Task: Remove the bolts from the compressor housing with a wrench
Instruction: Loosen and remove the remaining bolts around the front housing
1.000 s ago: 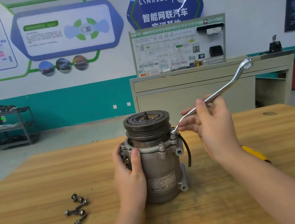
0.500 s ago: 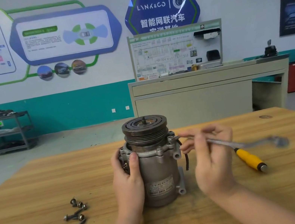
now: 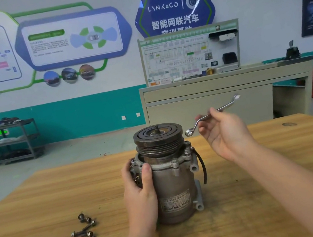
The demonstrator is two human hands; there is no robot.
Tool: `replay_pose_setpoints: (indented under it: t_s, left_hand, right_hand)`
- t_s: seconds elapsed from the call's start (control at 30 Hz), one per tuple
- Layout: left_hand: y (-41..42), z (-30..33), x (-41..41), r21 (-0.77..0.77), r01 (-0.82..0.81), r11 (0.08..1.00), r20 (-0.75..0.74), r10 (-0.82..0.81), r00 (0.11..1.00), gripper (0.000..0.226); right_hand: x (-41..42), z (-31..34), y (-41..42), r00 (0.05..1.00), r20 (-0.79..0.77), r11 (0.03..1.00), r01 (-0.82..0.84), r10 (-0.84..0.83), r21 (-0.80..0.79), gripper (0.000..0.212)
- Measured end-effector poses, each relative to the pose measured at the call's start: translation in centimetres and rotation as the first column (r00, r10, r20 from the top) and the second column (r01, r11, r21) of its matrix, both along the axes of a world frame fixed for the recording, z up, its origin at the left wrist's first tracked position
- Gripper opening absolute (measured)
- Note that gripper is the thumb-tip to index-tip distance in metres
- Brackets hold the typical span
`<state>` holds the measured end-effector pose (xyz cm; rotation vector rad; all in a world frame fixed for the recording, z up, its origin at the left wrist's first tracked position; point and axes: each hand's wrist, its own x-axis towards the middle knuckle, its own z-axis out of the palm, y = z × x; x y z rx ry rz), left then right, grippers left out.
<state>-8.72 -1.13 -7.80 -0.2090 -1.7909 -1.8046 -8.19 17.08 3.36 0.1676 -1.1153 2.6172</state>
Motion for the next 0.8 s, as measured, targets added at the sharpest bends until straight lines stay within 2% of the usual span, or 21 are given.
replay_pose_setpoints:
  t_s: [0.07,0.13,0.3,0.37,0.43,0.47,0.5,0.53,0.57,0.63,0.7,0.77,0.8]
  left_hand:
    - [0.1,0.0,0.0,-0.004,0.004,1.000,0.000,-0.004,1.000,0.047]
    - [0.1,0.1,0.1,-0.010,-0.004,1.000,-0.006,0.004,1.000,0.041]
    - [0.1,0.1,0.2,-0.023,-0.006,1.000,-0.017,0.006,1.000,0.047]
    - [0.1,0.1,0.2,-0.036,-0.007,0.999,-0.017,0.007,1.000,0.050]
    - [0.0,0.2,0.3,-0.036,-0.003,0.999,-0.020,0.002,1.000,0.049]
    - [0.0,0.2,0.3,-0.034,-0.001,0.999,-0.018,0.000,1.000,0.048]
    - [0.0,0.2,0.4,-0.033,0.003,0.999,-0.013,-0.004,1.000,0.047]
    - [0.0,0.2,0.4,-0.032,0.008,0.999,-0.008,-0.008,1.000,0.045]
    - [0.0,0.2,0.5,-0.030,0.016,0.999,-0.005,-0.017,1.000,0.042]
    - [0.1,0.4,0.8,-0.024,0.031,0.999,0.000,-0.031,1.000,0.039]
    - [0.1,0.5,0.9,-0.023,0.021,1.000,0.000,-0.021,1.000,0.037]
    - [0.1,0.5,0.8,-0.021,0.023,1.000,0.007,-0.023,1.000,0.035]
    - [0.1,0.5,0.8,-0.019,0.025,1.000,0.009,-0.025,1.000,0.034]
  right_hand:
    - [0.8,-0.3,-0.1,0.972,-0.158,0.966,0.197,-0.171,0.167,0.016]
    - [1.7,-0.8,-0.3,0.913,-0.311,0.873,0.364,-0.265,0.325,0.014]
    - [3.5,-2.4,-1.6,0.799,-0.563,0.672,0.538,-0.212,0.509,0.014]
    - [3.8,-3.0,-1.9,0.681,-0.714,0.477,0.689,-0.166,0.546,0.008]
    - [4.1,-3.6,-1.9,0.494,-0.869,0.221,0.851,-0.024,0.477,0.003]
    - [4.1,-4.2,-1.8,0.408,-0.912,0.128,0.903,0.048,0.411,0.006]
    - [4.1,-4.8,-1.8,0.354,-0.931,0.100,0.927,0.088,0.362,0.008]
    - [4.2,-5.6,-1.8,0.335,-0.939,0.136,0.930,0.070,0.342,0.011]
    - [4.2,-6.2,-1.8,0.361,-0.932,0.241,0.905,0.002,0.351,0.013]
    - [4.4,-6.5,-1.9,0.517,-0.835,0.546,0.762,-0.188,0.348,0.006]
    - [3.7,-5.4,-2.0,0.722,-0.583,0.779,0.585,-0.372,0.227,0.017]
    - [2.1,-3.4,-1.7,0.903,-0.249,0.919,0.382,-0.350,0.096,0.019]
    - [1.2,-2.5,-1.5,0.954,-0.101,0.954,0.291,-0.284,0.067,0.017]
